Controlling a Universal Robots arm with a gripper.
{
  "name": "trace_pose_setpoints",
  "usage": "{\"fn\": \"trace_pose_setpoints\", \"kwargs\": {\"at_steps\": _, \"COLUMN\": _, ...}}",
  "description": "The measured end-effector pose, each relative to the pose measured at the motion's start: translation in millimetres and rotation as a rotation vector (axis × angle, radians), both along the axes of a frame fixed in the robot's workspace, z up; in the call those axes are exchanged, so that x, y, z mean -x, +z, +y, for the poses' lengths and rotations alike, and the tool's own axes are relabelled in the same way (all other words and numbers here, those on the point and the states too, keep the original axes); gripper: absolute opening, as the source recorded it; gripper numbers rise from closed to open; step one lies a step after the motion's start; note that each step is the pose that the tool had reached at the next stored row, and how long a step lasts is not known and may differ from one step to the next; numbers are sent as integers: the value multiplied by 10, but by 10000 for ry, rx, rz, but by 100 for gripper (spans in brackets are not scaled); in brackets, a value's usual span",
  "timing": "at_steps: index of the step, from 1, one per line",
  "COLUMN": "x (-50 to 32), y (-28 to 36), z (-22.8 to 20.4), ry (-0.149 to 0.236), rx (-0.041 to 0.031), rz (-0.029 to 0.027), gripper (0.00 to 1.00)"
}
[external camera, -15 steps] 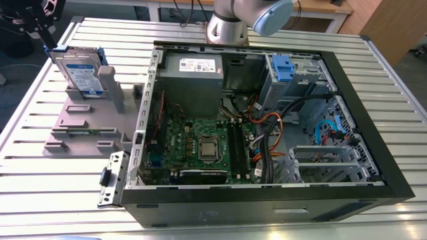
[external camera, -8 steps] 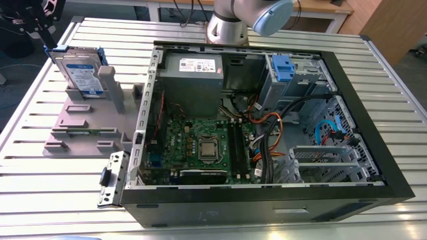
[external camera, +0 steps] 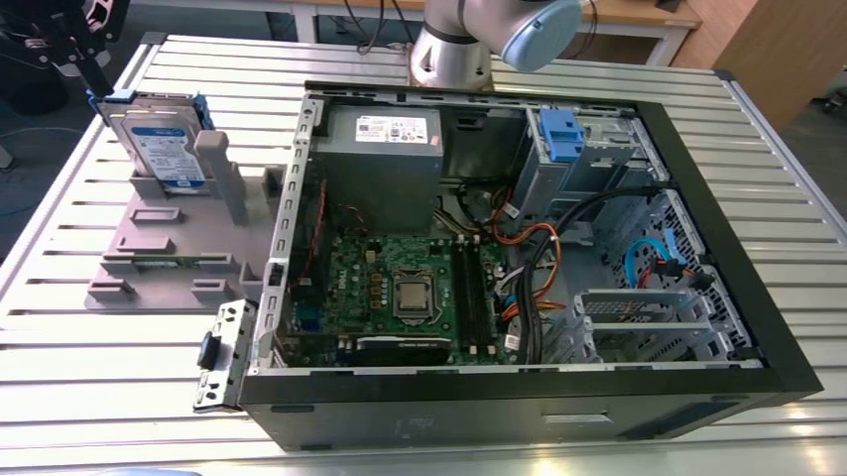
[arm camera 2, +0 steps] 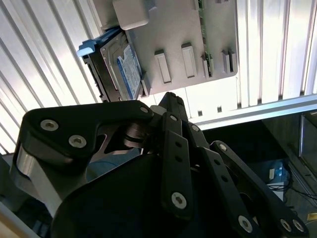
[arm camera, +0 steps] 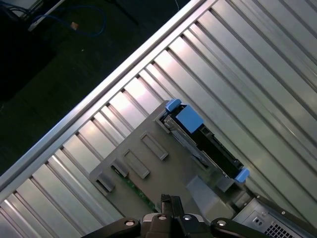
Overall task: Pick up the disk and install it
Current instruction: 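Pick up the disk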
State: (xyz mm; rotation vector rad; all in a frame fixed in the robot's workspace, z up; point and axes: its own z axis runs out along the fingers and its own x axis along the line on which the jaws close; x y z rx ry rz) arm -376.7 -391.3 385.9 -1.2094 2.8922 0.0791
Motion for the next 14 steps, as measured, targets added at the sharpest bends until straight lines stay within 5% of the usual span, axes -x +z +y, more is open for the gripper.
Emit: {"fn": "trace_pose_setpoints", "kwargs": {"at_steps": 14, "x": 0, "y": 0, "z": 0, "ry": 152, "rx": 0, "rz": 1, "gripper": 11}}
